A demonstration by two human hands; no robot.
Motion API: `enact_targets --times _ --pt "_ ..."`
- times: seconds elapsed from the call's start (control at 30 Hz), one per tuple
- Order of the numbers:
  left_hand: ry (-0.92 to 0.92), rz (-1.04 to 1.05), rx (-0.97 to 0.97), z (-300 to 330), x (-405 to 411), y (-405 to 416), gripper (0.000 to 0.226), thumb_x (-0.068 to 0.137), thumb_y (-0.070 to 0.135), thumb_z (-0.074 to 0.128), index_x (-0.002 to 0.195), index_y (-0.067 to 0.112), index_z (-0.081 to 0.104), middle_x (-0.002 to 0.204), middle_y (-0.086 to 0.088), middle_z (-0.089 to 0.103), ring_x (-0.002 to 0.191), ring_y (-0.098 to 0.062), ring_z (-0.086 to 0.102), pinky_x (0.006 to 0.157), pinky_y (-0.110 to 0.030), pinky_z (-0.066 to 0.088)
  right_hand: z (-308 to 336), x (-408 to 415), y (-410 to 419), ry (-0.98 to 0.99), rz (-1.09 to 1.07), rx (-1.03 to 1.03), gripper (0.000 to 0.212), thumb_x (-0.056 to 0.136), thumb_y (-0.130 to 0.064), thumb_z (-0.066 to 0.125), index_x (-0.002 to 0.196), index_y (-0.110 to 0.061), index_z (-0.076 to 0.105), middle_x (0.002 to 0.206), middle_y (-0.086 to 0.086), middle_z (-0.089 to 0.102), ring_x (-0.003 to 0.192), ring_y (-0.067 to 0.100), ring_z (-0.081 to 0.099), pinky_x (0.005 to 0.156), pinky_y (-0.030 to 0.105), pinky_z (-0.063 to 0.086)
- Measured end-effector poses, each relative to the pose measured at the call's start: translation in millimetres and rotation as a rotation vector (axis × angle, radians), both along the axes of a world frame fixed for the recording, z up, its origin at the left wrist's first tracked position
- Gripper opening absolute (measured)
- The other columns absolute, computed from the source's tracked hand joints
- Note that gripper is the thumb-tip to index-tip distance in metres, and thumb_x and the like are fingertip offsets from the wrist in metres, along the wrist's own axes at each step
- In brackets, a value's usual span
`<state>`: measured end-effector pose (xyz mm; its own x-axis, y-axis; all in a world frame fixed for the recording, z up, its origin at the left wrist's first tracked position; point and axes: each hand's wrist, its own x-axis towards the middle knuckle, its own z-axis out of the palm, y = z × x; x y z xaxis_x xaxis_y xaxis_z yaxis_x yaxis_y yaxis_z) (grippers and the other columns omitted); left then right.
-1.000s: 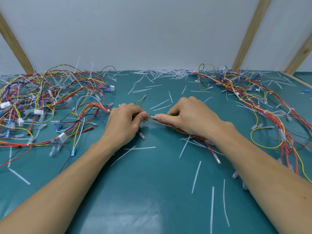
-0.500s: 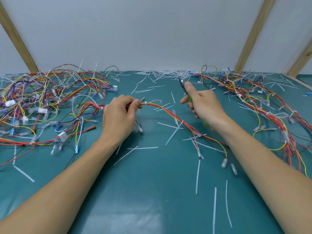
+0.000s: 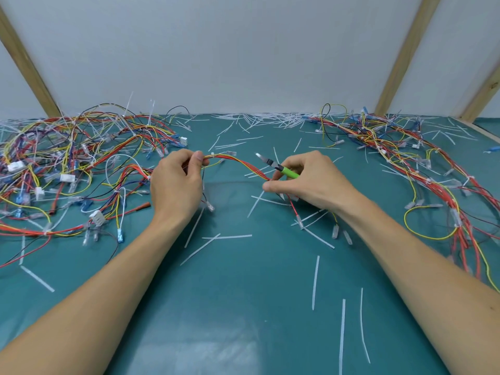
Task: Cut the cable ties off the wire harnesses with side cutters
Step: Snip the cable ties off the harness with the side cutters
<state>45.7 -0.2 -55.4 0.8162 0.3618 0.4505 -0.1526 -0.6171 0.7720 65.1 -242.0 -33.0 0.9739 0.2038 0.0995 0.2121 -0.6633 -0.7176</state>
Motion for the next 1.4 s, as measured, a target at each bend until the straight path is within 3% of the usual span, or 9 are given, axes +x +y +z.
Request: enact_targets --times 0.23,0.37,0.5,0.67,0.87,1.03,1.13,1.23,1.4 --pt "-0.022 0.024 0.170 1.0 -2.1 1.0 0.020 0.101 0.028 0.055 0.100 0.018 0.071 0.092 -0.001 0.069 0.091 -0.029 0.062 0.090 -0.048 0.048 -0.3 -1.2 3.0 -0.084 0.026 -0.058 0.019 0.086 -0.032 0.075 0.077 -0.015 0.075 0.060 0.003 0.065 0.058 0.014 0.049 0.060 0.031 0.046" --pt "-0.163 -0.033 0.488 6.2 -5.6 -1.6 0.034 0.094 0.018 0.062 0.128 0.020 0.063 0.124 -0.002 0.061 0.118 -0.028 0.053 0.115 -0.047 0.029 -1.7 -0.1 0.3 0.018 0.089 0.071 0.019 0.090 -0.030 0.077 0.077 -0.017 0.074 0.053 -0.009 0.045 0.053 0.010 0.036 0.050 0.021 0.030" --pt "-0.196 -0.127 0.735 9.0 -9.3 -11.6 0.035 0.092 0.018 0.064 0.126 0.022 0.066 0.138 0.001 0.059 0.138 -0.024 0.045 0.124 -0.051 0.006 -3.0 3.6 1.1 0.066 0.132 0.227 0.008 0.090 -0.023 0.078 0.084 -0.017 0.078 0.054 -0.011 0.042 0.052 0.007 0.034 0.055 0.021 0.028" --pt "-0.147 -0.366 0.735 5.6 -11.6 -17.4 0.039 0.099 0.027 0.058 0.137 0.020 0.058 0.148 0.007 0.052 0.146 -0.013 0.036 0.126 -0.043 0.000 0.9 -0.4 -0.5 0.161 0.230 0.375 0.004 0.090 -0.015 0.078 0.089 -0.012 0.078 0.071 0.010 0.041 0.065 0.023 0.033 0.059 0.029 0.027" --pt "-0.187 -0.469 0.609 8.6 -14.9 -21.1 0.030 0.100 0.035 0.056 0.125 0.019 0.052 0.146 0.010 0.051 0.148 -0.006 0.030 0.125 -0.046 0.010 3.7 -3.7 -2.3 0.231 0.340 0.450 0.008 0.089 -0.015 0.076 0.094 -0.009 0.076 0.064 0.002 0.050 0.056 0.013 0.043 0.053 0.019 0.037" --pt "-0.153 -0.581 0.562 7.2 -13.6 -21.5 0.026 0.102 0.040 0.050 0.118 0.022 0.060 0.110 0.014 0.064 0.113 -0.005 0.058 0.124 -0.040 0.015 2.2 -0.3 -4.3 0.269 0.362 0.486 0.021 0.078 -0.034 0.079 0.091 -0.018 0.081 0.063 0.001 0.051 0.059 0.014 0.043 0.057 0.023 0.036" --pt "-0.098 -0.643 0.393 5.7 -15.5 -23.6 0.022 0.100 0.038 0.055 0.101 0.019 0.066 0.083 0.008 0.059 0.082 -0.015 0.057 0.090 -0.038 0.047 0.1 3.0 -5.1 0.271 0.338 0.520 0.019 0.078 -0.035 0.086 0.089 -0.020 0.081 0.069 0.006 0.049 0.062 0.017 0.040 0.062 0.028 0.033" --pt "-0.064 -0.663 0.197 4.7 -18.3 -25.8 0.026 0.100 0.037 0.058 0.083 0.019 0.065 0.063 0.002 0.050 0.060 -0.016 0.043 0.057 -0.033 0.036 -3.3 4.5 -0.5 0.288 0.322 0.527 0.026 0.072 -0.039 0.090 0.086 -0.019 0.080 0.067 0.002 0.051 0.061 0.016 0.042 0.059 0.028 0.037" --pt "0.020 -0.634 0.103 7.3 -22.2 -28.0 0.030 0.101 0.039 0.057 0.082 0.020 0.072 0.052 0.008 0.033 0.051 -0.009 0.027 0.050 -0.023 0.020 -2.4 6.3 -5.0 0.231 0.277 0.424 0.031 0.079 -0.043 0.086 0.096 -0.018 0.081 0.068 0.002 0.057 0.062 0.013 0.049 0.058 0.023 0.043"
